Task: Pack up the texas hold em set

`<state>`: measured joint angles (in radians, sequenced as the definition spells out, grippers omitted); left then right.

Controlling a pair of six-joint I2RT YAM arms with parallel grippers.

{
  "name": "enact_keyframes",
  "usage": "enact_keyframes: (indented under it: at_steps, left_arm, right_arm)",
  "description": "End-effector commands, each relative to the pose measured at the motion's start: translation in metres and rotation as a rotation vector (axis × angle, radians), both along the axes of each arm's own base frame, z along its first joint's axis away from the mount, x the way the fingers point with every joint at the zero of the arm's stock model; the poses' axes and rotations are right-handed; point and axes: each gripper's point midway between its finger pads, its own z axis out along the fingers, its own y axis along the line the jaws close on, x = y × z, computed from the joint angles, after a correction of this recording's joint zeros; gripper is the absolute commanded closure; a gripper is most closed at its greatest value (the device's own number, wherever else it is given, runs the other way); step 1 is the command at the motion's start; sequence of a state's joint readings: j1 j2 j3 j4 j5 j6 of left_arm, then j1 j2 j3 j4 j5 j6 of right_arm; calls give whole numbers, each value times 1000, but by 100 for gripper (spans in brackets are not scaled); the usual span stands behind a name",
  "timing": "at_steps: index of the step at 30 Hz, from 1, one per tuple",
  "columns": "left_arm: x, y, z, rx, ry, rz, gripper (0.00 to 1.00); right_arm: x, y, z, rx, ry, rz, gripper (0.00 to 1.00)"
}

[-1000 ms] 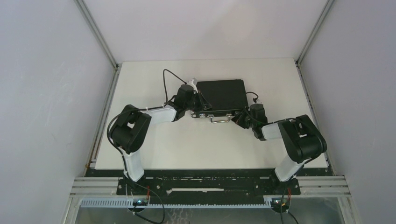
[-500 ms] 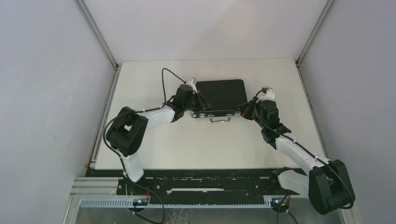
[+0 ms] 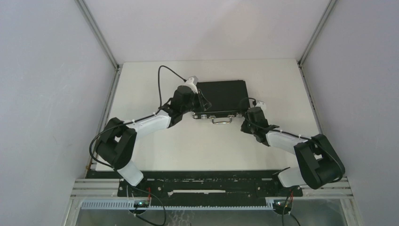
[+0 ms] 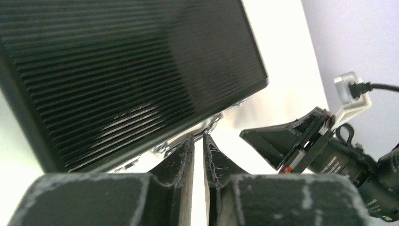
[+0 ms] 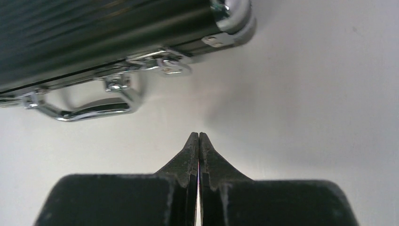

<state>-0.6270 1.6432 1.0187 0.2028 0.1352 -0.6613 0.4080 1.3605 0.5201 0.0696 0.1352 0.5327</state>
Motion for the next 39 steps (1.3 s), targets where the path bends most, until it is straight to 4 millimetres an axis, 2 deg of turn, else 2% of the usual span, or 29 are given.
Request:
enact_keyframes:
  at_steps: [1,4,7,9,10,15,17,19,22,27,28,30,31,32,34,39]
  left_arm:
    - [-10,18,-3,22,-44,29,80]
    - [-15,31,-9,37,-54,62,71]
    - [-21,38,-12,50,-55,74,56]
    - [-24,42,-11,51,-64,80,49]
    - [-24,43,-10,54,-68,82,47]
    - [-25,50,-4,70,-93,95,44]
    - [-26,51,-4,74,-95,94,44]
    - [-28,54,-6,83,-96,100,45]
    - [-28,57,-4,88,-105,108,46]
    - [-32,55,5,58,-122,92,44]
    - [-33,56,6,52,-126,92,40]
    - [-35,58,7,50,-136,96,13]
    - [-35,59,8,50,-140,100,4]
    - [-36,62,8,51,-136,114,1]
    - [-40,69,10,47,-138,136,0]
    - [-56,79,18,54,-178,112,0]
  right_arm:
    - [12,-5,-5,-39,-7,-62,92]
    - [11,-6,-12,-54,5,-66,85]
    - [15,-5,-16,-53,3,-71,71]
    - [22,-1,-14,-30,0,-67,58]
    - [28,0,-11,-22,-4,-68,56]
    - [70,1,-2,-48,-28,-119,57]
    - [82,4,3,-46,-34,-132,60]
    - [84,5,10,-39,-53,-136,63]
    - [75,11,22,-17,-81,-107,66]
    - [45,14,43,-3,-128,-63,64]
    - [40,13,49,3,-143,-58,63]
    - [29,8,61,17,-182,-57,59]
    - [25,5,66,23,-198,-62,57]
    - [21,1,70,24,-214,-70,56]
    - [14,-8,74,18,-232,-81,53]
    - [-1,-31,71,-36,-243,-105,46]
